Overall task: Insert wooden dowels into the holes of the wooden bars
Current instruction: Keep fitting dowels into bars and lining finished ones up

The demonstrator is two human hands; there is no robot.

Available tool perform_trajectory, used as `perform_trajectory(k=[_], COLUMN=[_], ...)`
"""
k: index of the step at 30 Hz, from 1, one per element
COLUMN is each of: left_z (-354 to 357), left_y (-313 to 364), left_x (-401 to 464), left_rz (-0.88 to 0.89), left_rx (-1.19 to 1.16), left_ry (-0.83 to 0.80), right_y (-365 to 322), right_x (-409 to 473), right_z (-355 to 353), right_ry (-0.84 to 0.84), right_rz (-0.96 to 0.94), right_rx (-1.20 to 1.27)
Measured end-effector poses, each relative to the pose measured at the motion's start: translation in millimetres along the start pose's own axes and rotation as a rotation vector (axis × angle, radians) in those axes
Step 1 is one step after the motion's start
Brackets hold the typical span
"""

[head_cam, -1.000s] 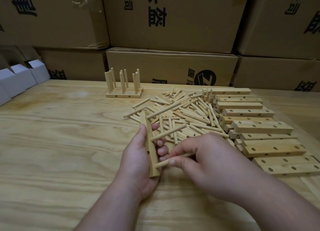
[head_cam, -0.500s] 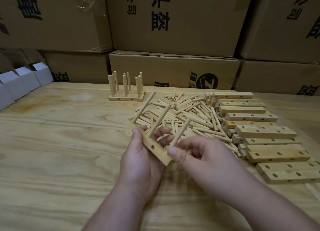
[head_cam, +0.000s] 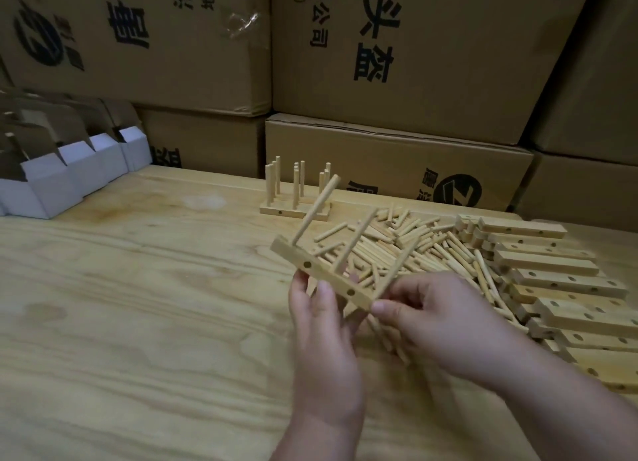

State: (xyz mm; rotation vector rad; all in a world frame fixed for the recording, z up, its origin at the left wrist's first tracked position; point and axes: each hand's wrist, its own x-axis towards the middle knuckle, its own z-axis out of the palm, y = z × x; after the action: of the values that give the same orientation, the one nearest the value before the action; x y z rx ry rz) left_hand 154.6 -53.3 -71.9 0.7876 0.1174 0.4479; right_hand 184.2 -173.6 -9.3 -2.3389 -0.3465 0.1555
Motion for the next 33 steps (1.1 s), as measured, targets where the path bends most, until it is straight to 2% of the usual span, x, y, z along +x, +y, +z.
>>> perform_trajectory(k=[3,6,11,18,26,33], left_z=[-3.4,-0.8,1.8,3.9,5.0,4.9], left_y=[7.9,14.7,16.7,23.3,31.8,26.8], left_x=[5.6,10.6,14.3,12.1,7.1,7.8], left_rz=[0.057,0.011,-0.011,-0.060,-0.126,-0.127], left_rx=[0.036,0.016,0.004,0.053,0.178,0.197], left_ry=[0.131,0.212,0.282,0.196,0.067,0.107], right_y=[-12.4,-14.9,-11.3,-8.3,-2.3,-2.0], right_x=[61.6,124.8,195.1,234.0,244.9,249.2], right_z=[-0.9,3.8,20.4,39.3,45.0,48.8], right_ry=[0.125,0.198,0.181,0.068,0.103,0.157], right_rz=[-0.066,-0.097,-0.092,-0.065,-0.034,-0.032], right_rx=[-0.148,-0.259,-0.451,-0.646,-0.659,-0.684])
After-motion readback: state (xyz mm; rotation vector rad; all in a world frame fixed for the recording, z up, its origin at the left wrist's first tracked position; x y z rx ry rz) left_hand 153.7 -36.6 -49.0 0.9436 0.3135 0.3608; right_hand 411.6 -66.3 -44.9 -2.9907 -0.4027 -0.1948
